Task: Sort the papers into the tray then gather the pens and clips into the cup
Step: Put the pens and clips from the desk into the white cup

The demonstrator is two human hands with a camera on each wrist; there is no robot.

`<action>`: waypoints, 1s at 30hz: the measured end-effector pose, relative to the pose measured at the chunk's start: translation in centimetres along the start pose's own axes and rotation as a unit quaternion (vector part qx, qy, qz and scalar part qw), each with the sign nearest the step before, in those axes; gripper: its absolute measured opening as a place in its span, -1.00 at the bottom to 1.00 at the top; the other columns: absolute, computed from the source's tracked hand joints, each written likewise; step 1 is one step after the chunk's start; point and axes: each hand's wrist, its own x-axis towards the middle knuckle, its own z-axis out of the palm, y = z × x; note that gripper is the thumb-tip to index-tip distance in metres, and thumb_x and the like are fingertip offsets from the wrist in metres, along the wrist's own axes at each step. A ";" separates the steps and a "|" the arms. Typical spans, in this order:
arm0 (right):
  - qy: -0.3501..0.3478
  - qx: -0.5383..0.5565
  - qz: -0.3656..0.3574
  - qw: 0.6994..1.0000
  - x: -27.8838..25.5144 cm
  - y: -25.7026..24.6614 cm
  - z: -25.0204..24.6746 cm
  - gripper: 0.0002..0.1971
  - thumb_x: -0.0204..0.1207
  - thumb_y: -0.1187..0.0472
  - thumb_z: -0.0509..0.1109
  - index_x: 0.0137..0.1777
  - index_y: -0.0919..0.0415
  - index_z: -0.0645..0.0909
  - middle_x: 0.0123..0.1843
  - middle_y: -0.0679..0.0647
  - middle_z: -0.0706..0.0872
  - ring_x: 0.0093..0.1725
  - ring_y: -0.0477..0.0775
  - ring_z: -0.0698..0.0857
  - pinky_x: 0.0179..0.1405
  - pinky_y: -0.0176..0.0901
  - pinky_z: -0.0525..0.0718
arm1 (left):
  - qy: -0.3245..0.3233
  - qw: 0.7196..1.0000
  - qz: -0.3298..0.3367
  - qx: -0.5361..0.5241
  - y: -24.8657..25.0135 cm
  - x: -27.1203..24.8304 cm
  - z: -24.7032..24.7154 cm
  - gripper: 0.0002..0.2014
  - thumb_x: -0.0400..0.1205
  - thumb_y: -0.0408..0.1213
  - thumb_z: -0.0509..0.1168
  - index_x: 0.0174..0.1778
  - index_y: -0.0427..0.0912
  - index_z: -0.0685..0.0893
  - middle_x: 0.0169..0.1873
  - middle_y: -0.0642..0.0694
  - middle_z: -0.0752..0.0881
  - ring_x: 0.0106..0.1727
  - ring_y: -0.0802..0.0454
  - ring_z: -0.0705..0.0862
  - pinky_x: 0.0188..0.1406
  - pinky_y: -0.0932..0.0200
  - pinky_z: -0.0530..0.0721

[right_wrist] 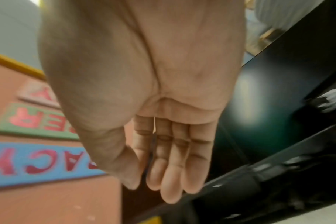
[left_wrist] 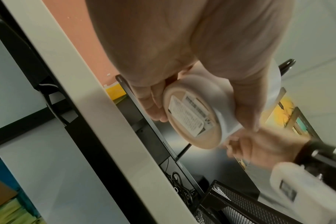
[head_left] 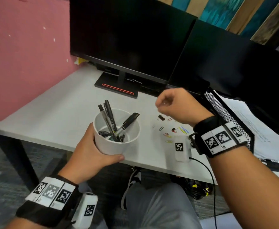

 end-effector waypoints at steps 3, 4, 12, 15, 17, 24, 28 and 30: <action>-0.074 -0.152 0.141 0.975 0.3 6.1 0.3 -0.86 0.56 0.32 0.54 0.01 0.07 0.85 -0.03 -0.06 0.86 -0.01 -0.04 0.83 -0.10 -0.22 0.71 | 0.010 1.000 -0.001 0.004 0.0 0.1 -0.1 -0.05 0.14 -0.24 0.87 0.43 0.14 0.57 0.19 0.26 0.79 0.22 0.41 0.73 0.07 0.37 0.65; -0.093 -0.182 0.177 0.963 0.1 7.9 0.7 -0.89 0.55 0.30 0.57 0.04 0.15 0.86 0.01 -0.01 0.86 0.05 0.05 0.83 -0.05 -0.14 0.74 | 0.010 1.000 -0.001 0.000 0.0 0.2 -0.2 -0.04 0.14 -0.24 0.87 0.45 0.10 0.58 0.21 0.21 0.80 0.22 0.39 0.74 0.09 0.32 0.66; -0.096 -0.120 0.288 0.945 -0.5 13.1 3.9 -0.88 0.42 0.39 0.57 -0.08 0.27 0.73 -0.16 0.27 0.88 -0.27 0.20 0.81 0.02 0.21 0.92 | 0.005 1.000 0.002 -0.003 -0.3 0.2 -0.1 -0.05 0.17 -0.28 0.86 0.47 0.10 0.58 0.23 0.17 0.80 0.24 0.34 0.75 0.11 0.28 0.66; -0.083 -0.106 0.297 0.945 -0.1 13.4 4.3 -0.81 0.44 0.43 0.57 0.01 0.24 0.75 -0.03 0.18 0.84 -0.23 0.20 0.82 -0.01 0.11 0.92 | -0.001 1.000 0.003 0.001 -0.5 0.2 -0.1 -0.05 0.17 -0.27 0.86 0.48 0.08 0.58 0.25 0.12 0.81 0.26 0.27 0.76 0.16 0.20 0.69; -0.094 -0.104 0.297 0.945 0.1 13.4 4.4 -0.81 0.46 0.41 0.58 -0.01 0.18 0.70 0.03 0.16 0.83 -0.11 0.23 0.88 -0.07 0.04 0.89 | -0.002 1.000 0.004 0.001 -0.6 0.3 -0.1 -0.04 0.17 -0.25 0.87 0.48 0.09 0.58 0.25 0.13 0.81 0.27 0.25 0.77 0.20 0.13 0.71; -0.064 0.007 0.339 0.938 0.7 14.8 2.8 -0.85 0.59 0.46 0.35 -0.08 0.47 0.76 -0.28 0.34 0.81 -0.35 0.20 0.67 -0.37 -0.10 0.63 | -0.003 1.000 0.008 -0.002 -0.4 0.4 -0.7 0.00 0.08 0.10 0.79 0.48 0.12 0.57 0.26 0.14 0.80 0.29 0.22 0.77 0.19 0.11 0.72; 0.001 0.093 0.410 0.907 1.0 15.4 1.8 -0.70 0.54 0.53 0.12 -0.37 0.37 0.56 -0.49 0.23 0.65 -0.51 0.17 0.52 -0.57 -0.15 0.46 | 0.002 1.000 0.003 0.014 -0.3 0.5 -0.9 -0.04 0.15 -0.12 0.86 0.47 0.11 0.56 0.24 0.14 0.79 0.23 0.31 0.75 0.06 0.36 0.67; -0.010 0.096 0.412 0.906 0.8 15.4 1.8 -0.72 0.53 0.50 0.12 -0.35 0.36 0.56 -0.46 0.22 0.62 -0.50 0.16 0.49 -0.56 -0.20 0.41 | 0.007 1.000 -0.001 0.017 -0.3 0.5 -0.9 -0.06 0.17 -0.23 0.86 0.45 0.09 0.56 0.21 0.13 0.79 0.20 0.37 0.74 -0.04 0.52 0.64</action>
